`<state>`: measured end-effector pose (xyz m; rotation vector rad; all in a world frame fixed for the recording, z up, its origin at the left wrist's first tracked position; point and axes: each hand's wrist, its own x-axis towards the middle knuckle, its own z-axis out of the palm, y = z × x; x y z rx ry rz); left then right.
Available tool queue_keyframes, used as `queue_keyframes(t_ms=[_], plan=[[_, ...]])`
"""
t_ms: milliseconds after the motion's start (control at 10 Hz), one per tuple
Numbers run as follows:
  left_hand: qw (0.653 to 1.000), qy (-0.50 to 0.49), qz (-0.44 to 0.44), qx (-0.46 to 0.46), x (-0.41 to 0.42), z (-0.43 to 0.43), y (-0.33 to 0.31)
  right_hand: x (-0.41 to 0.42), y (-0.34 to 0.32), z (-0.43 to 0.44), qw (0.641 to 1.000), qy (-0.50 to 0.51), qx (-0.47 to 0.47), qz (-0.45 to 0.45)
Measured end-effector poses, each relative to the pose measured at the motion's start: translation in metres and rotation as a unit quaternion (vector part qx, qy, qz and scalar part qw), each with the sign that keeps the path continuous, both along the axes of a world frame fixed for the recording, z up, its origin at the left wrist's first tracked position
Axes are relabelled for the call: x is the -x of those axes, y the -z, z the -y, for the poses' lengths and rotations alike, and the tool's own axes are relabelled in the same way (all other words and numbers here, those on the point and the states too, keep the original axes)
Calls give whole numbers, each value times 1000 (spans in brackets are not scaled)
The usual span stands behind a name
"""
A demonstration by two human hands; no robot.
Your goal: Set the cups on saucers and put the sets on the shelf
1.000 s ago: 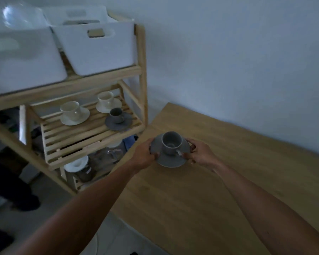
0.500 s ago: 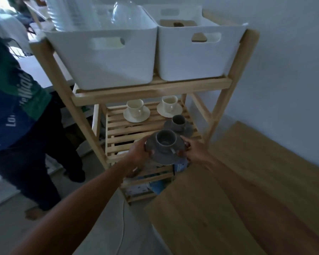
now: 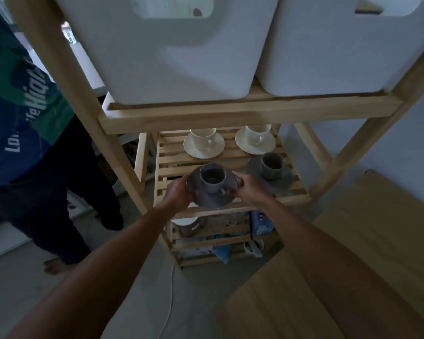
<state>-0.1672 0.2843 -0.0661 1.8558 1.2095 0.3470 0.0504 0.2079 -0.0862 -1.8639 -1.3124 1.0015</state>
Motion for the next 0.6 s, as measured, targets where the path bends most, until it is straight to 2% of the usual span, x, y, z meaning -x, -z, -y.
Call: queue_keyframes(t_ms=[400,600], plan=[[999,-16,-32,-11,-10,-49,36,-2,17,-46,996,26,6,87],[998,-3,-52,-40,-6,-48,33,2,12,-43,996,48,19,71]])
